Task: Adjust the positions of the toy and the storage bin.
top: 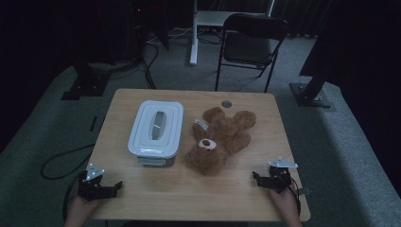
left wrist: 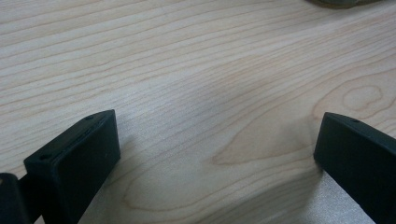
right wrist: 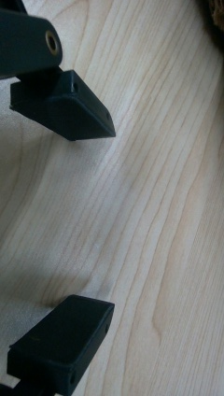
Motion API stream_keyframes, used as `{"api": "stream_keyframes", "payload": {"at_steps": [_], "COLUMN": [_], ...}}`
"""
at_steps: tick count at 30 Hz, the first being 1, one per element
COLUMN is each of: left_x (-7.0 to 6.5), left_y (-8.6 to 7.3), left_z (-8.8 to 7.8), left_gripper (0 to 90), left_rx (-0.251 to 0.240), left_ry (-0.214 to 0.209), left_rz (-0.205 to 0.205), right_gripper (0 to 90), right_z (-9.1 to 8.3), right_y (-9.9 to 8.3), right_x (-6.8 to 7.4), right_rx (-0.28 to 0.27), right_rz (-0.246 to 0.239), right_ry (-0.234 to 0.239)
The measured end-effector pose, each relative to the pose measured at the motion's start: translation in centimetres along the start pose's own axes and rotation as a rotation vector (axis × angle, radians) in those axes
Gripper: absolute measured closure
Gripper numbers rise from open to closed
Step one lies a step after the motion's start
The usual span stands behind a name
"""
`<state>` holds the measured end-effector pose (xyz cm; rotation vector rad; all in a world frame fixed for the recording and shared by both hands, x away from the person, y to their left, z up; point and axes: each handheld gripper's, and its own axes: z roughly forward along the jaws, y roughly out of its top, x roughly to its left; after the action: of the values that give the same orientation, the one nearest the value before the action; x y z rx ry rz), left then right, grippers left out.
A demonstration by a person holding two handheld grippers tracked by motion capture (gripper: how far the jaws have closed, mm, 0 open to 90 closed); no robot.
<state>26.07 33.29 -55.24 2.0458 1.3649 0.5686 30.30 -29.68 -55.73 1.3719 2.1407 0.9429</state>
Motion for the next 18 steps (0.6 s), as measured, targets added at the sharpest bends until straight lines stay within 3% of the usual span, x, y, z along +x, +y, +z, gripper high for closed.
{"api": "stream_keyframes", "payload": {"at_steps": [9,18], "left_x": [-0.05,-0.02], "left_y": [0.18,0.18], "left_z": [0.17,0.16], "left_gripper": [1.1,1.1], "left_rx": [-0.001,0.0], "left_ry": [0.01,-0.004], "left_rz": [-0.012,0.006], "right_gripper": [13.3,12.3], "right_z": [-0.4,-0.61], "right_y": [-0.39,-0.6], "right_x": [-0.14,-0.13], "right_rx": [0.001,0.003], "right_rz": [-0.015,-0.031], "right_ry": [0.016,0.031]}}
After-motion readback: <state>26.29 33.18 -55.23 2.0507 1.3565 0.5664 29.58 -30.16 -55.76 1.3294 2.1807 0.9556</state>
